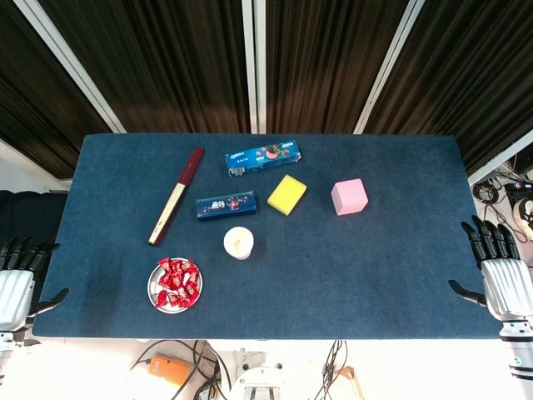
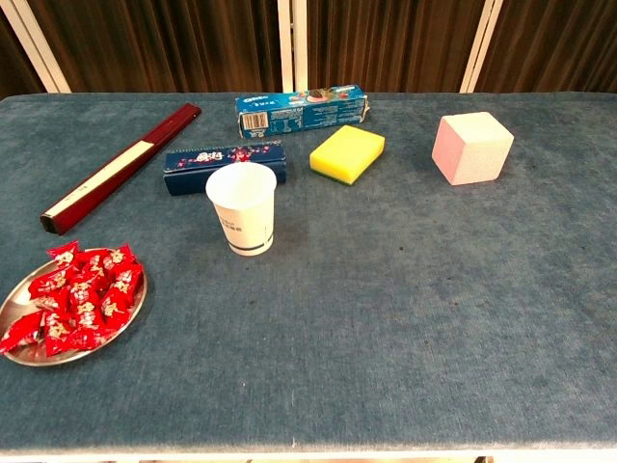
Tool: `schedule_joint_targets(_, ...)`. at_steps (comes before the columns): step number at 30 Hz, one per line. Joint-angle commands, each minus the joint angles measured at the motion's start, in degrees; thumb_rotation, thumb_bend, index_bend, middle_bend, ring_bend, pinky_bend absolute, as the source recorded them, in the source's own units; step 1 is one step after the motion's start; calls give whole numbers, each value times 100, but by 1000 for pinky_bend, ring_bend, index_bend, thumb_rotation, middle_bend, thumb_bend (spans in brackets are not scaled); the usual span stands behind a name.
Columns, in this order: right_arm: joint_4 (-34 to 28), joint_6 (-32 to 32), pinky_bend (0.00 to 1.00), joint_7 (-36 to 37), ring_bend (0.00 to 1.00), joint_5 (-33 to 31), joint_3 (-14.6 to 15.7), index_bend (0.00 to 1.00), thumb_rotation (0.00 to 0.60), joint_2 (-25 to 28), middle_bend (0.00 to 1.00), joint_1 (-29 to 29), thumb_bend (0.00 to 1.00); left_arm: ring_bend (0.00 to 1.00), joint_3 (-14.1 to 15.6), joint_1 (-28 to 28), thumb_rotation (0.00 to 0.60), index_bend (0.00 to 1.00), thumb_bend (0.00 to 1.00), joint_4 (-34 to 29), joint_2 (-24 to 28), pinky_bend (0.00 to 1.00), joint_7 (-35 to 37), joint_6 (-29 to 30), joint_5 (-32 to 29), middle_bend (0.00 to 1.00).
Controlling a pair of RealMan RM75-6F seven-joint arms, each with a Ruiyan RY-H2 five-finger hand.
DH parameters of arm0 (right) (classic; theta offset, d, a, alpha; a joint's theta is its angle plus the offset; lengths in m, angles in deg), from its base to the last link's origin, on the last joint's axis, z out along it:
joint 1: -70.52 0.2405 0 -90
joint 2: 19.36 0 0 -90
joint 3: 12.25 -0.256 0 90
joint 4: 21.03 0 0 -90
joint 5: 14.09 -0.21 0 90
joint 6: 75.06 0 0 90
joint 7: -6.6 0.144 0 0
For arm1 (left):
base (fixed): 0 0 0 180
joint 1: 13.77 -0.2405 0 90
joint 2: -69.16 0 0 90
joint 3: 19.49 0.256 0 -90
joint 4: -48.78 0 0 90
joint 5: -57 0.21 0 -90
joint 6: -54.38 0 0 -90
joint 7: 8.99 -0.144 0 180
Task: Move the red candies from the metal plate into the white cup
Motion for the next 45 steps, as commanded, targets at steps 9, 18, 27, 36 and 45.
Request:
schedule_joint_targets(9, -221, 390, 0, -49, 0, 193, -94, 0, 600, 276, 37, -84, 236, 418, 7, 704, 600, 309, 104, -243, -418, 492, -209, -561, 790, 502)
schedule_joint_targets(18, -396, 409, 0, -101, 0, 213, -101, 0, 600, 404, 37, -99, 236, 799, -28, 1436, 600, 374, 122, -476, -992, 811, -757, -1832, 578, 903)
schedule_joint_targets(27, -370, 288, 0, -91, 0, 140, -108, 0, 600, 376, 36, -52, 236, 828, -182, 1497, 599, 374, 127, -590, -1534, 820, -1651, -2243, -446, 924)
schedule_joint_targets(36, -285, 177, 0, -20, 0, 62, -129, 0, 600, 354, 36, 5, 236, 832, -144, 1349, 524, 395, 144, -644, -1884, 826, -1948, -2075, -944, 924)
schedule_joint_targets(45, -240, 94, 0, 8, 0, 40, -145, 0, 600, 328, 35, 68, 236, 832, -93, 1276, 505, 416, 191, -376, -2111, 826, -2116, -1907, -1097, 924)
